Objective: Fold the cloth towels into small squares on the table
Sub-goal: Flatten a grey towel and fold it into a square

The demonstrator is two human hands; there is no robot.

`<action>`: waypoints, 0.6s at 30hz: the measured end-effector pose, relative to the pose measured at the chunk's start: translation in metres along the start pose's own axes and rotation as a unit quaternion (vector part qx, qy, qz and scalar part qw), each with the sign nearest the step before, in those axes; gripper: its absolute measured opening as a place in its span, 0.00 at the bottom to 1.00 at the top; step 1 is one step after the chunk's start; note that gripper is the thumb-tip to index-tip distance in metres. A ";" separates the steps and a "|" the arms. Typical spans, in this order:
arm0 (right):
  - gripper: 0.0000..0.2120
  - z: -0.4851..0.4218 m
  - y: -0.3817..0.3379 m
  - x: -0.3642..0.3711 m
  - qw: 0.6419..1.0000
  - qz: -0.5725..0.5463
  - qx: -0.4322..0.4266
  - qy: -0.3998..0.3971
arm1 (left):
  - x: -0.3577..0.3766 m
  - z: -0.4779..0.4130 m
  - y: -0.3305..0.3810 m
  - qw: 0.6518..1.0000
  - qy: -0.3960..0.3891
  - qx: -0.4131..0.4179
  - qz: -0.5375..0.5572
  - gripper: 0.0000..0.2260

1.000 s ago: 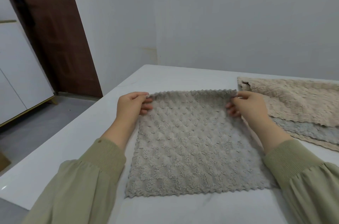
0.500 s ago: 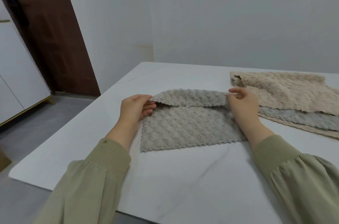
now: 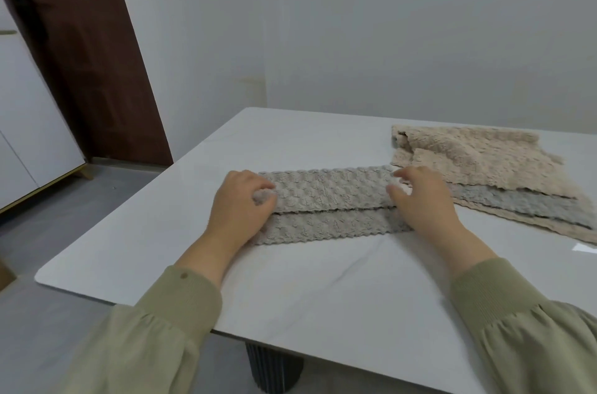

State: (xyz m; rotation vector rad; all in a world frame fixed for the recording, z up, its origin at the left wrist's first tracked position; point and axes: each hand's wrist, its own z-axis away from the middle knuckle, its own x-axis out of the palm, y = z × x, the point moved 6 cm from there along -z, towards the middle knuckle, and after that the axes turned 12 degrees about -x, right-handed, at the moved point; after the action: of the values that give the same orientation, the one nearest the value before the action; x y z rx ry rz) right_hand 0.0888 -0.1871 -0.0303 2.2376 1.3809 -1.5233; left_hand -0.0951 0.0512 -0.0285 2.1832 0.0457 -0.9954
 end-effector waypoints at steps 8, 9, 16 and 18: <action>0.10 0.004 -0.042 0.029 0.976 0.094 -0.176 -0.082 | 0.034 0.001 0.008 0.991 -0.113 0.060 -0.046 0.08; 0.09 0.003 -0.042 0.029 0.975 0.107 -0.179 -0.071 | 0.034 -0.001 0.008 0.992 -0.098 0.060 -0.050 0.08; 0.04 0.001 -0.040 0.020 0.980 0.079 -0.174 -0.050 | 0.006 0.012 0.029 0.986 -0.006 0.161 0.036 0.04; 0.03 0.005 -0.039 0.019 0.981 0.054 -0.170 -0.070 | 0.013 0.018 0.029 0.984 -0.086 0.155 0.026 0.05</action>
State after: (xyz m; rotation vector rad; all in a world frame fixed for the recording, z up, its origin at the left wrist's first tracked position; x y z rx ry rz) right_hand 0.0592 -0.1551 -0.0332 1.9285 1.3387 -1.2699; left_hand -0.0890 0.0151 -0.0278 2.3495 -0.2633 -1.2246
